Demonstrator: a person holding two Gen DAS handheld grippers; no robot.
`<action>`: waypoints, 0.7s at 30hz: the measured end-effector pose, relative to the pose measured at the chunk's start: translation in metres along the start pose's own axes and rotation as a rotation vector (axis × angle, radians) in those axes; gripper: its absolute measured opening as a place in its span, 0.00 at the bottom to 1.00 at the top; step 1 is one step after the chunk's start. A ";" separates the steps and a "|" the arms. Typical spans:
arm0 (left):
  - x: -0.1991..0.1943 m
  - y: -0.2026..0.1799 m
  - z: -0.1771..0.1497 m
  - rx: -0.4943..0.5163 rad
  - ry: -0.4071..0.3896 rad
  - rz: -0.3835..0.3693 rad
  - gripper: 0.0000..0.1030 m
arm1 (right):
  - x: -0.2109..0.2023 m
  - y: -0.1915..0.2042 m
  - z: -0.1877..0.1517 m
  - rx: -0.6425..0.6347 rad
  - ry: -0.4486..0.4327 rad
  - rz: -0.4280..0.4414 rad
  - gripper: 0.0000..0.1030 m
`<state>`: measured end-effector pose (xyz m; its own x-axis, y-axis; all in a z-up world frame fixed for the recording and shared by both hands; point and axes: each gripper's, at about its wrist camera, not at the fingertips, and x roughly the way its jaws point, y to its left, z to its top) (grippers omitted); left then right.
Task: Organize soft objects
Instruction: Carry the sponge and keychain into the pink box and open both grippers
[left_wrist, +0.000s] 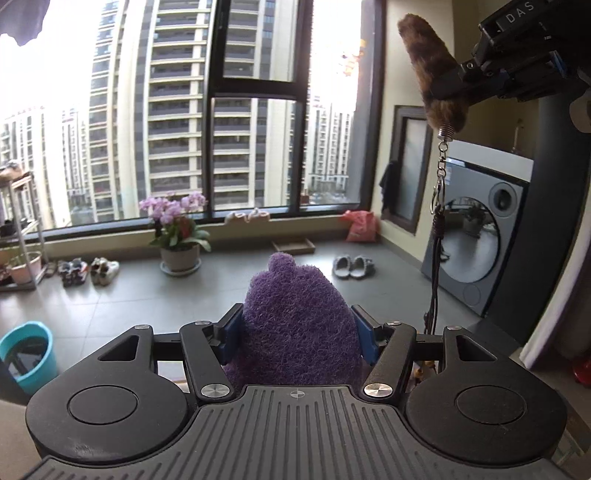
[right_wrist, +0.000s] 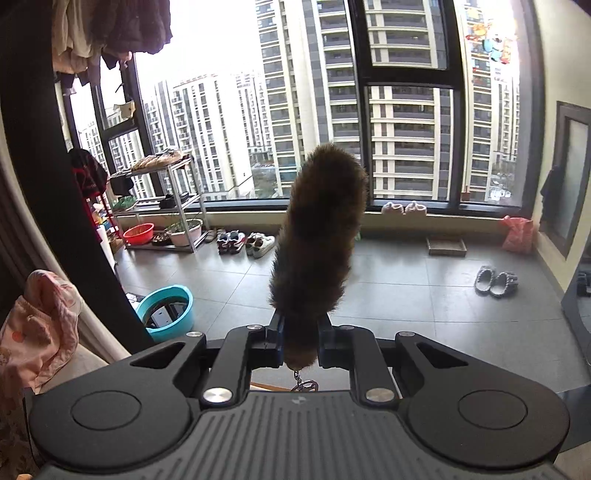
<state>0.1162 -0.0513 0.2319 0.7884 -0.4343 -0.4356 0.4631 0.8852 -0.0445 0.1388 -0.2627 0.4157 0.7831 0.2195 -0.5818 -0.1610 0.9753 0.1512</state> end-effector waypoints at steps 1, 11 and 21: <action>0.006 -0.010 0.000 0.012 0.007 -0.017 0.64 | -0.004 -0.010 -0.002 0.010 -0.007 -0.009 0.15; 0.081 -0.078 -0.024 0.035 0.110 -0.160 0.64 | -0.009 -0.079 -0.028 0.076 -0.025 -0.044 0.15; 0.147 -0.090 -0.064 0.033 0.273 -0.239 0.65 | 0.041 -0.120 -0.070 0.120 0.083 0.029 0.15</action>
<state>0.1643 -0.1837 0.1144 0.5214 -0.5641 -0.6403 0.6378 0.7561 -0.1467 0.1482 -0.3691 0.3180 0.7261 0.2537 -0.6391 -0.1059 0.9596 0.2607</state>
